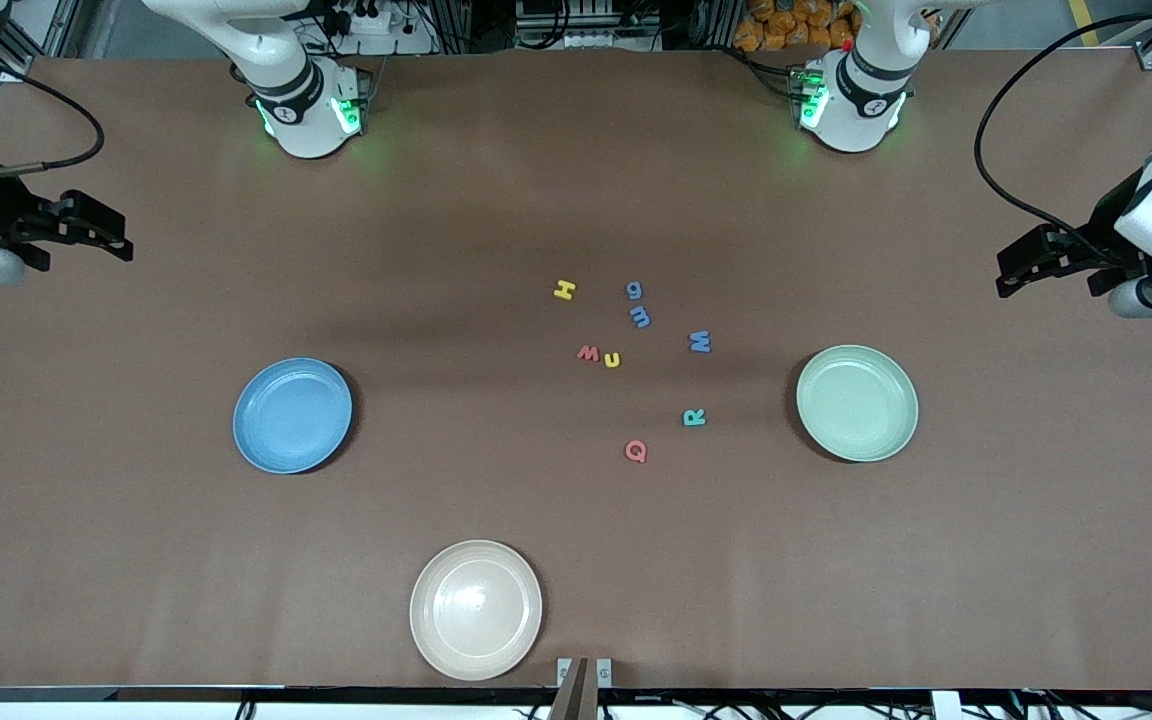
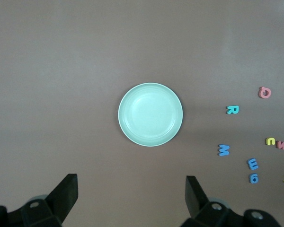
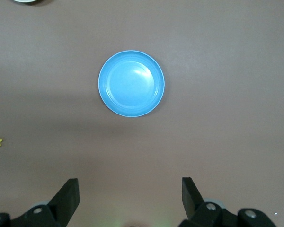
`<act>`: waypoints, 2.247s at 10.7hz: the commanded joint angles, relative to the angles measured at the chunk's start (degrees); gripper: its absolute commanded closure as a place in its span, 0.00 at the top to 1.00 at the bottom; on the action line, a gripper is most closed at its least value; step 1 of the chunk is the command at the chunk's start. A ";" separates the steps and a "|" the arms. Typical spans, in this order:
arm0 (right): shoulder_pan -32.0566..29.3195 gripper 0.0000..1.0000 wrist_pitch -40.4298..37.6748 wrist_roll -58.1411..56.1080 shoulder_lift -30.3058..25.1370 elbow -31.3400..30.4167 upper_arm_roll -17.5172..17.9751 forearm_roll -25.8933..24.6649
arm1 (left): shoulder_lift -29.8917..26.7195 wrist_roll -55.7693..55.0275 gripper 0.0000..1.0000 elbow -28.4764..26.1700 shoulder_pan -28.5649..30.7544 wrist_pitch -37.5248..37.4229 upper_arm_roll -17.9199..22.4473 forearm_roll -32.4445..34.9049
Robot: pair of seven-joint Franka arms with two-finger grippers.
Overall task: Sort upper and lower case letters into plates
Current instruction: 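Reach the left gripper to the blue M while the right gripper reaches the pink w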
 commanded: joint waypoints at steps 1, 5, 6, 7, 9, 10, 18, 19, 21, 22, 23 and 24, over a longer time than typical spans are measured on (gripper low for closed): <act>-0.01 0.96 -0.91 1.70 0.38 1.06 0.09 0.29 | -0.08 0.96 1.00 0.40 -0.09 -0.88 0.38 -2.18; 0.34 0.97 0.32 1.62 0.38 1.06 0.27 0.20 | 0.70 -0.89 1.00 0.23 -0.88 -0.70 0.30 -2.18; 0.43 0.97 0.41 1.62 0.38 1.06 0.36 0.29 | 1.58 -0.89 1.00 0.31 -2.27 0.17 0.30 -2.27; 0.52 0.97 1.19 1.62 0.38 0.80 0.36 0.29 | 2.89 -1.15 1.00 0.40 -4.03 1.92 0.30 -3.40; 1.56 0.97 2.60 1.70 1.42 0.45 0.53 0.37 | 7.54 -1.85 1.00 0.40 -6.06 8.58 0.30 -6.21; 3.49 0.97 3.21 1.70 2.74 0.45 0.45 0.46 | 10.26 -4.90 1.00 0.14 -8.76 12.27 0.47 -6.14; 14.66 0.94 14.09 18.39 12.50 -2.09 6.15 0.46 | 22.68 -33.03 1.00 -9.84 -23.37 32.48 0.30 -2.63; 15.19 0.94 16.38 19.79 13.03 -3.23 6.24 0.46 | 22.25 -35.75 1.00 -14.41 -23.12 37.65 -1.10 -2.27; 17.82 0.94 17.45 20.60 14.78 -3.25 7.03 0.11 | 22.42 -40.15 1.00 -21.63 -23.55 45.41 -1.90 0.18; 19.22 0.95 18.15 20.51 15.75 -3.25 7.21 -0.50 | 22.16 -42.70 1.00 -24.70 -24.08 47.27 -2.60 1.41; 20.89 0.95 18.77 19.82 16.71 -3.25 7.21 -1.64 | 22.07 -44.46 1.00 -26.74 -24.17 47.46 -4.08 3.51; 22.65 0.95 19.99 18.59 18.12 -3.33 7.56 -3.91 | 22.07 -47.26 1.00 -28.41 -24.09 47.64 -5.06 6.23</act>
